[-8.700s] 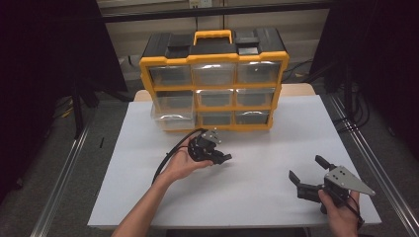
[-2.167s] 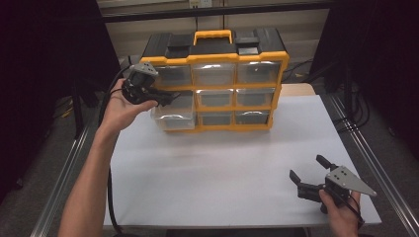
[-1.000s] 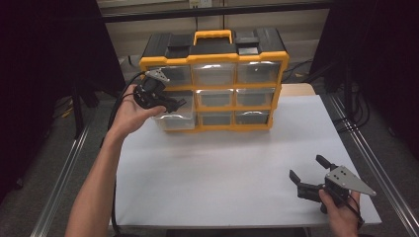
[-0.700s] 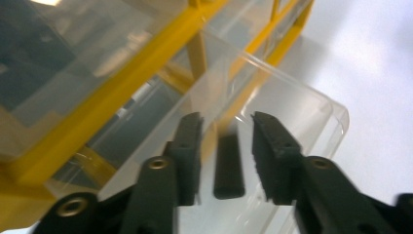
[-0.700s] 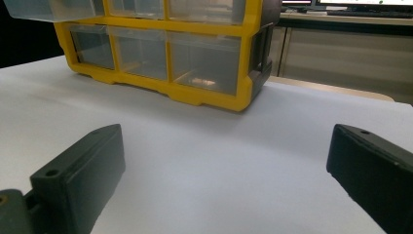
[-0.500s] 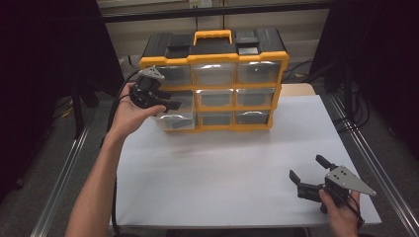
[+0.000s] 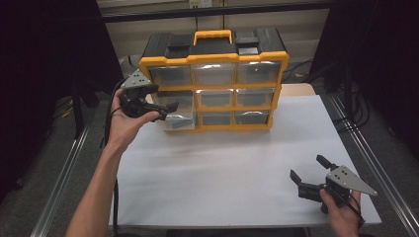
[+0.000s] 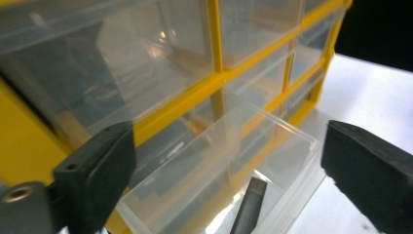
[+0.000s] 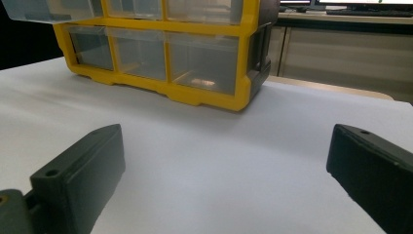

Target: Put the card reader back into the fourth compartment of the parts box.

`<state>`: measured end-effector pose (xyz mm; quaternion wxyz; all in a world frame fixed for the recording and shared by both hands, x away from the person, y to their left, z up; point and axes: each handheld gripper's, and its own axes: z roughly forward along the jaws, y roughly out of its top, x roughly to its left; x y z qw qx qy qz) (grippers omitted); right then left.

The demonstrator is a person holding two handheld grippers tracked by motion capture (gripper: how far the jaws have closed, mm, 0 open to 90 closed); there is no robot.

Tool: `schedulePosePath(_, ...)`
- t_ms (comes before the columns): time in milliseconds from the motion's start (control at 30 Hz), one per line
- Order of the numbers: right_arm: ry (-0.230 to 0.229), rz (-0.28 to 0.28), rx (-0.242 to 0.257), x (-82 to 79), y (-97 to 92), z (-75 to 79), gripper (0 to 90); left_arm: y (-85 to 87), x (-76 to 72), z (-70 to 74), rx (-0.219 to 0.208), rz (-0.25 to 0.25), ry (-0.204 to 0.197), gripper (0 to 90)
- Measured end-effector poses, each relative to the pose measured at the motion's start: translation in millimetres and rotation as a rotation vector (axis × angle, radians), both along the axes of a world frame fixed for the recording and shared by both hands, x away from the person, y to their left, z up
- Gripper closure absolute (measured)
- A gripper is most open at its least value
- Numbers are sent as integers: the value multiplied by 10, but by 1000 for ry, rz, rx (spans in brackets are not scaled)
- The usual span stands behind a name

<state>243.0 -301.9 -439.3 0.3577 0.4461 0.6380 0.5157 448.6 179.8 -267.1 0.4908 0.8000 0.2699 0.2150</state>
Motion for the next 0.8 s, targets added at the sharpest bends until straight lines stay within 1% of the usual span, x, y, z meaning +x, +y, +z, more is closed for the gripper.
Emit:
schedulePosePath(33, 0, 1, 1, 1, 3, 0, 6, 16, -26, -8, -24, 4, 1, 46)
schedulePosePath(100, 0, 4, -1, -1, 8, 3, 6, 48, -78, -29, -60, 9, 0, 42)
schedulePosePath(133, -3, 2, -3, -5, 13, 5, 6, 54, -107, -45, -65, 13, -3, 37)
schedulePosePath(167, -5, 4, -4, -4, 15, 6, 6, 63, -139, -60, -59, 15, -9, 36)
schedulePosePath(233, -4, 1, -1, -4, 17, 10, 6, 74, -223, -87, -62, 44, -56, 35)
schedulePosePath(300, -4, -6, 2, -3, 6, 14, 6, 107, -293, -111, -110, 43, -71, 34)
schedulePosePath(367, -4, -11, 4, 4, 0, 11, 6, 129, -359, -141, -135, 60, -80, 25)
schedulePosePath(500, -5, -8, 0, -9, 7, 15, 6, 142, -493, -235, -133, 82, -103, 22)
schedulePosePath(567, -3, -8, -2, -14, 6, 16, 6, 157, -574, -293, -160, 93, -133, 23)
schedulePosePath(700, -2, -4, -1, -12, 4, 14, 6, 190, -710, -411, -211, 99, -135, 25)
schedulePosePath(800, -5, -5, -1, -13, 10, 13, 6, 224, -782, -487, -231, 120, -147, 31)
